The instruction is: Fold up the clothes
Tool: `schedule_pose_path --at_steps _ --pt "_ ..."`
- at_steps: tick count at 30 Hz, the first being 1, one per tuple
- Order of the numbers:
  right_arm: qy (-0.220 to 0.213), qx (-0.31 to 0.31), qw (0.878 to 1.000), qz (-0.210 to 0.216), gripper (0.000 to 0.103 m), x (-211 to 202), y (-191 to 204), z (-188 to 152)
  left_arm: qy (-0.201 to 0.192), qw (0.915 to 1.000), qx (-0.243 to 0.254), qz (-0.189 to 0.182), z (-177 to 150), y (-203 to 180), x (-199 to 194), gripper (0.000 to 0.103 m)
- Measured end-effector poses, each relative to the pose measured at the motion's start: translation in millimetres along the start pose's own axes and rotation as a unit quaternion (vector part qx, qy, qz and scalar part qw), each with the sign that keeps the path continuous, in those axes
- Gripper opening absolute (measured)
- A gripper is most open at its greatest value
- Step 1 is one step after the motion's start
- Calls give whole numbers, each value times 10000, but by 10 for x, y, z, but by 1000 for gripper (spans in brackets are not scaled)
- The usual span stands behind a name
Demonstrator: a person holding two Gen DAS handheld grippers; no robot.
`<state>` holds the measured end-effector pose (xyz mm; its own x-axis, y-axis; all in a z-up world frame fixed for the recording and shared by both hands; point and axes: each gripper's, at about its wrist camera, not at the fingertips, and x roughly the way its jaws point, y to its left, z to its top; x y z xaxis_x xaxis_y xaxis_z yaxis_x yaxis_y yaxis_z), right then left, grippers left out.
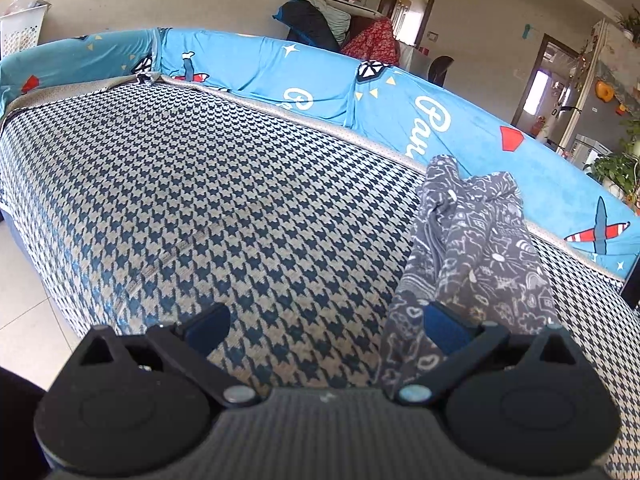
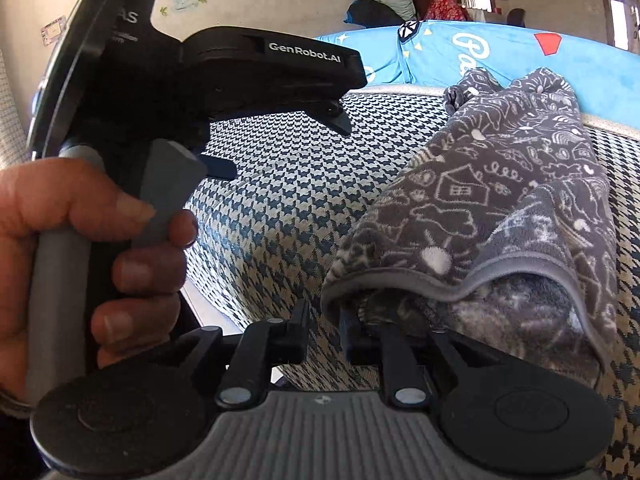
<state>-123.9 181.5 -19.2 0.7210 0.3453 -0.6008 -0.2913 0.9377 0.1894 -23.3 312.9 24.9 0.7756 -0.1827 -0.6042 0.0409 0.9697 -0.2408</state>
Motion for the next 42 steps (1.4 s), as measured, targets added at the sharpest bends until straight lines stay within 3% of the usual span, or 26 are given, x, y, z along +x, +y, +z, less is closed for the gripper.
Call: schedule_pose_path --at_steps 7,13,19,24,32,34,36,42 --pt "-154 14 9996 -248 18 -488 -78 -212 93 9989 287 -346 -93 -231 -7 103" --pt "-538 -11 9911 -1216 18 -790 -222 -264 103 9961 593 -640 -189 -481 -42 103" --pt "-484 243 9815 -1836 19 -759 -436 -227 235 9930 898 -737 -288 -673 5 103" --pt "-543 -162 9726 -2257 19 -718 -439 -247 333 9918 985 -747 -332 -717 52 103" --pt "-489 -260 9669 -2492 19 -525 -544 -223 587 9901 1009 -784 -389 -761 161 103" --pt "-506 -164 9676 -2467 12 -526 -565 -213 634 9906 980 -720 -394 -743 193 103" --pt "-541 -102 9666 -2503 6 -577 -562 -218 691 9916 859 -683 -388 -696 219 103" --pt "-540 396 9630 -2610 4 -890 -594 -315 830 9939 476 -547 -354 -534 273 103"
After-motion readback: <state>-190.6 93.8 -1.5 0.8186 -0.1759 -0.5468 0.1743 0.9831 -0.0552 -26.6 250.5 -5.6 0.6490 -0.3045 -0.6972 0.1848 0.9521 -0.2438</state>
